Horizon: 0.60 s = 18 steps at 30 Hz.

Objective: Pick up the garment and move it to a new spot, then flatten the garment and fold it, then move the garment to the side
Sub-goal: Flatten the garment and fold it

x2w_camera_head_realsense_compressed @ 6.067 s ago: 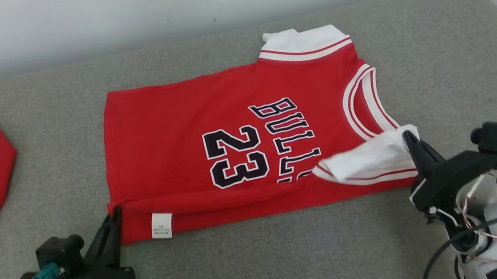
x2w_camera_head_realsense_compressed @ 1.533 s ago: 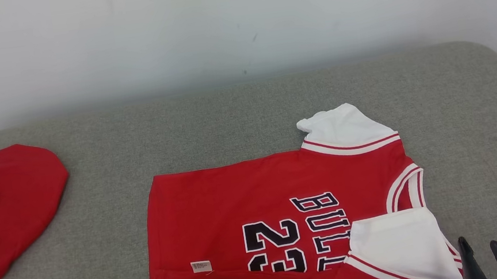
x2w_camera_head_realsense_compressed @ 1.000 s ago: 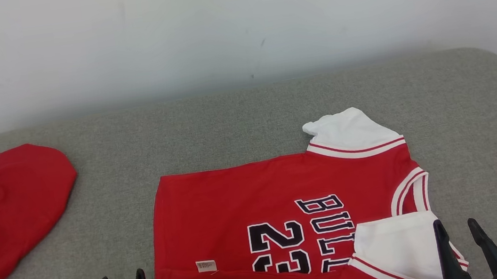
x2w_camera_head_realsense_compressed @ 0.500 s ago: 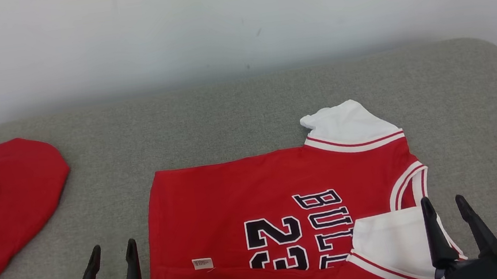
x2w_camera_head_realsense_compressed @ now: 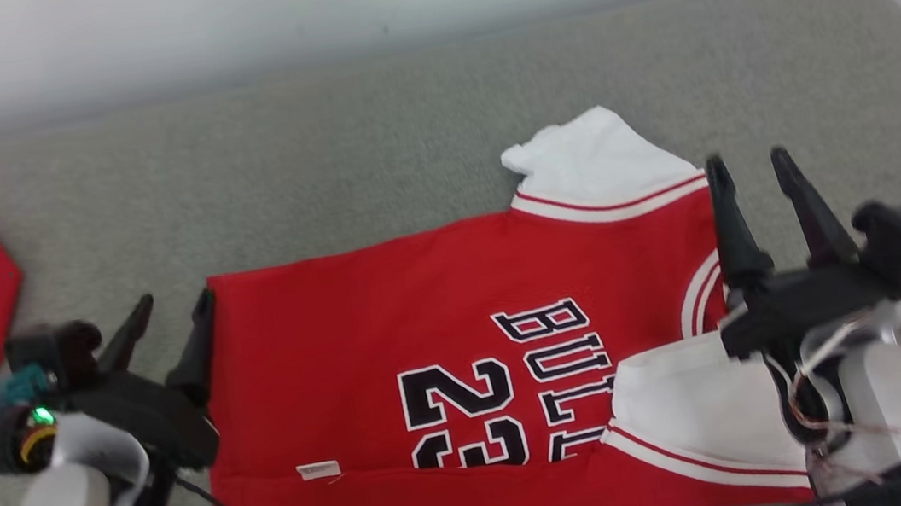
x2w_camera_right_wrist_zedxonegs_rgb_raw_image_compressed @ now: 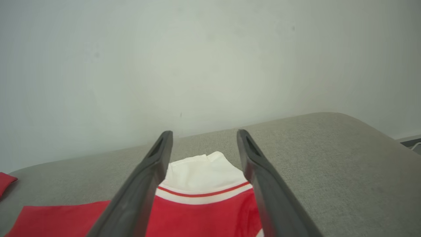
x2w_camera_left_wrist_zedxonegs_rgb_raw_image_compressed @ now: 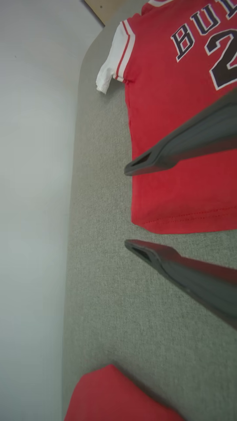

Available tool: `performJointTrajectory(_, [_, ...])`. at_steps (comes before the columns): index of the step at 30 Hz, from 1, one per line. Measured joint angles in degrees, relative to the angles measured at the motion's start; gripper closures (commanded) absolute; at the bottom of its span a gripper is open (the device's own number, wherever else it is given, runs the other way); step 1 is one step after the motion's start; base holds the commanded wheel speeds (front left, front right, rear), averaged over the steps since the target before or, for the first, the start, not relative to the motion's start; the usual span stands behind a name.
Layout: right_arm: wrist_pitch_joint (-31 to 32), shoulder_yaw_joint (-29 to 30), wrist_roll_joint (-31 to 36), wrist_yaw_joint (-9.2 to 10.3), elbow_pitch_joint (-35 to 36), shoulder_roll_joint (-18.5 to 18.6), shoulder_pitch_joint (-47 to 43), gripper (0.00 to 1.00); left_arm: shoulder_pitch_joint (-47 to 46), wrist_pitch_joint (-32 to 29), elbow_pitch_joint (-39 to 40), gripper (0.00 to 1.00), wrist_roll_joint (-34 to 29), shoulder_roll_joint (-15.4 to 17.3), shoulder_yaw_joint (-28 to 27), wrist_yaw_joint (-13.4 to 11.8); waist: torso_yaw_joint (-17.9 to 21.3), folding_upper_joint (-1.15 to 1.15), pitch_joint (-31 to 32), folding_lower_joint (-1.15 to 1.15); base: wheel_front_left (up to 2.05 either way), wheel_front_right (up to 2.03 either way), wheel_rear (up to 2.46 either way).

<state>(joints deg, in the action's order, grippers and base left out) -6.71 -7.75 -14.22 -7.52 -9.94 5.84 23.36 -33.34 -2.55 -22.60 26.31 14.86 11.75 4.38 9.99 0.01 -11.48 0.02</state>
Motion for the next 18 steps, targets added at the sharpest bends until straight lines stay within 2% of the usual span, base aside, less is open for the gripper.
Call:
performJointTrajectory(9, [-4.8, -3.5, -2.0, 0.00, -11.9, -1.0, 10.3, 0.00, -7.3, -5.5, -7.5, 0.00, 1.7, 2.2, 0.7, 1.2, 3.4, 0.00, -5.0, 0.00, 0.00, 0.00, 0.00])
performJointTrajectory(14, [-6.6, -4.5, -3.0, 0.00, -16.2, -1.4, 11.6, 0.00, -8.6, -4.9, -11.3, 0.00, 0.6, 3.0, 1.4, 1.1, 5.1, 0.00, -5.8, 0.00, 0.00, 0.00, 0.00])
performJointTrajectory(18, [-7.4, -4.7, -3.5, 0.00, -18.4, -1.4, 12.5, 0.00, -9.0, -4.6, -13.3, 0.00, 2.6, 2.6, 0.6, 1.5, 5.6, 0.00, -5.6, -0.01, 0.00, 0.00, 0.00])
